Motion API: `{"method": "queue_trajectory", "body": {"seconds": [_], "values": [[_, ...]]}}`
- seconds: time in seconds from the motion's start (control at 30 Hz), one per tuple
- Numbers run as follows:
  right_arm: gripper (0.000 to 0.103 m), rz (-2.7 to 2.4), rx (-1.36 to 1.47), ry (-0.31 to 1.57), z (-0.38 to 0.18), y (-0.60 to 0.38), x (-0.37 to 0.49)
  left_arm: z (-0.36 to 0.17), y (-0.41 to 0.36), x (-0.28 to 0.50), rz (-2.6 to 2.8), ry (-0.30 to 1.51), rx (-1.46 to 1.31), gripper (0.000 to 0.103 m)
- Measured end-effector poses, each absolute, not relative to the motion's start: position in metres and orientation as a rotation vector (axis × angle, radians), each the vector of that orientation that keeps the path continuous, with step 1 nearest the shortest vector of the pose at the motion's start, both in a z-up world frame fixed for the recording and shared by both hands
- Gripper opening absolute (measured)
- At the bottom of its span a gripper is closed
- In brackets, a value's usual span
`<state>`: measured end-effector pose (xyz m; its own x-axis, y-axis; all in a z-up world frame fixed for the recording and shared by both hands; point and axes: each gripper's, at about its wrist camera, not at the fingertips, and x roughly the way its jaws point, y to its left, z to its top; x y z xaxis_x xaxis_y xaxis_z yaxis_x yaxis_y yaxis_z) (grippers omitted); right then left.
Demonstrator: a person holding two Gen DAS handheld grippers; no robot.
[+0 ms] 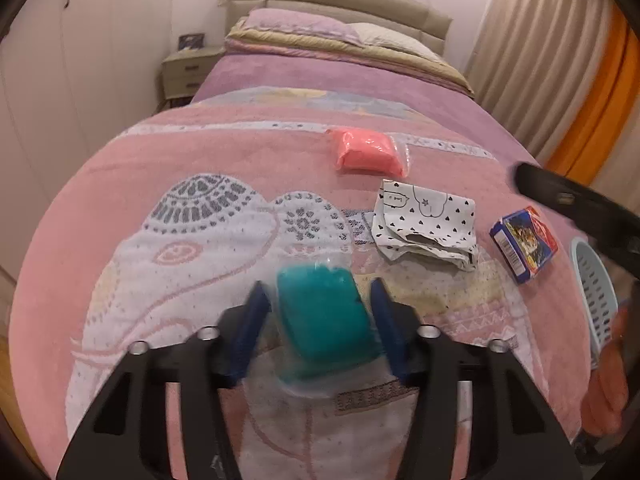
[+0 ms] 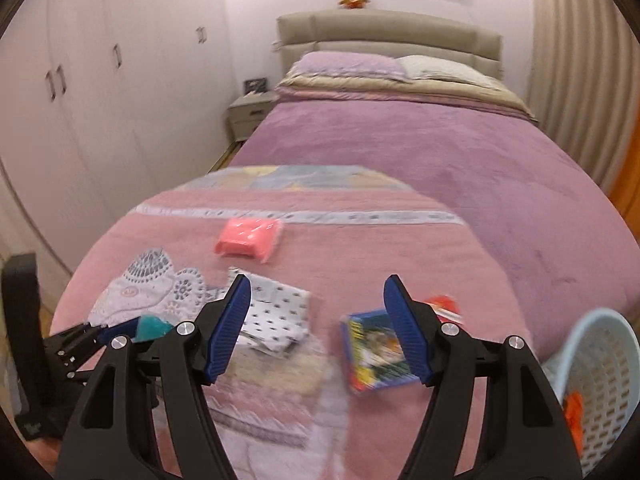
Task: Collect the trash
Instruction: 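Grasp the teal cup with left tool while right tool moves toward polka-dot cloth, then hold the teal cup in left tool while right tool grasps the polka-dot cloth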
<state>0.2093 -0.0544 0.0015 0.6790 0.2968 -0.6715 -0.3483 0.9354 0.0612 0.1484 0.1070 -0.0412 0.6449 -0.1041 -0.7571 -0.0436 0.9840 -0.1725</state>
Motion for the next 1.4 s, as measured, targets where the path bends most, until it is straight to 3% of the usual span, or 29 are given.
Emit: {"method": "queue_trajectory", "body": {"seconds": [0.53,0.57,0.63,0.7,0.8,1.0,1.2,1.27,1.3,1.33,1.4], "values": [[0.065,0.463,-0.069,0.898,-0.045,-0.026,0.245,-0.041,0.122,0.142,-0.011,0.823,-0.25,0.039],[0.061,0.459,-0.085,0.913,-0.048,-0.023,0.244,-0.041,0.126,0.143,-0.016,0.821,-0.269,0.039],[0.033,0.449,-0.134,0.895,-0.047,-0.018,0.237,-0.042,0.133,0.142,-0.011,0.816,-0.306,0.039],[0.023,0.479,-0.131,0.896,-0.046,-0.018,0.228,-0.042,0.136,0.144,-0.01,0.812,-0.325,0.039],[0.021,0.474,-0.146,0.882,-0.047,-0.018,0.213,-0.043,0.136,0.144,-0.012,0.812,-0.332,0.039],[0.008,0.449,-0.117,0.861,-0.041,-0.029,0.182,-0.042,0.133,0.146,0.0,0.813,-0.296,0.039],[0.008,0.457,-0.103,0.842,-0.03,-0.04,0.162,-0.041,0.131,0.144,0.016,0.796,-0.291,0.039],[0.01,0.438,-0.144,0.816,-0.026,-0.035,0.164,-0.041,0.132,0.144,0.02,0.799,-0.293,0.039],[0.022,0.443,-0.155,0.81,-0.023,-0.033,0.167,-0.041,0.132,0.144,0.02,0.799,-0.295,0.039],[0.048,0.451,-0.151,0.797,-0.02,-0.032,0.169,-0.042,0.132,0.143,0.02,0.797,-0.296,0.039],[0.08,0.486,-0.147,0.768,-0.016,-0.032,0.171,-0.041,0.131,0.142,0.022,0.793,-0.297,0.039]]}}
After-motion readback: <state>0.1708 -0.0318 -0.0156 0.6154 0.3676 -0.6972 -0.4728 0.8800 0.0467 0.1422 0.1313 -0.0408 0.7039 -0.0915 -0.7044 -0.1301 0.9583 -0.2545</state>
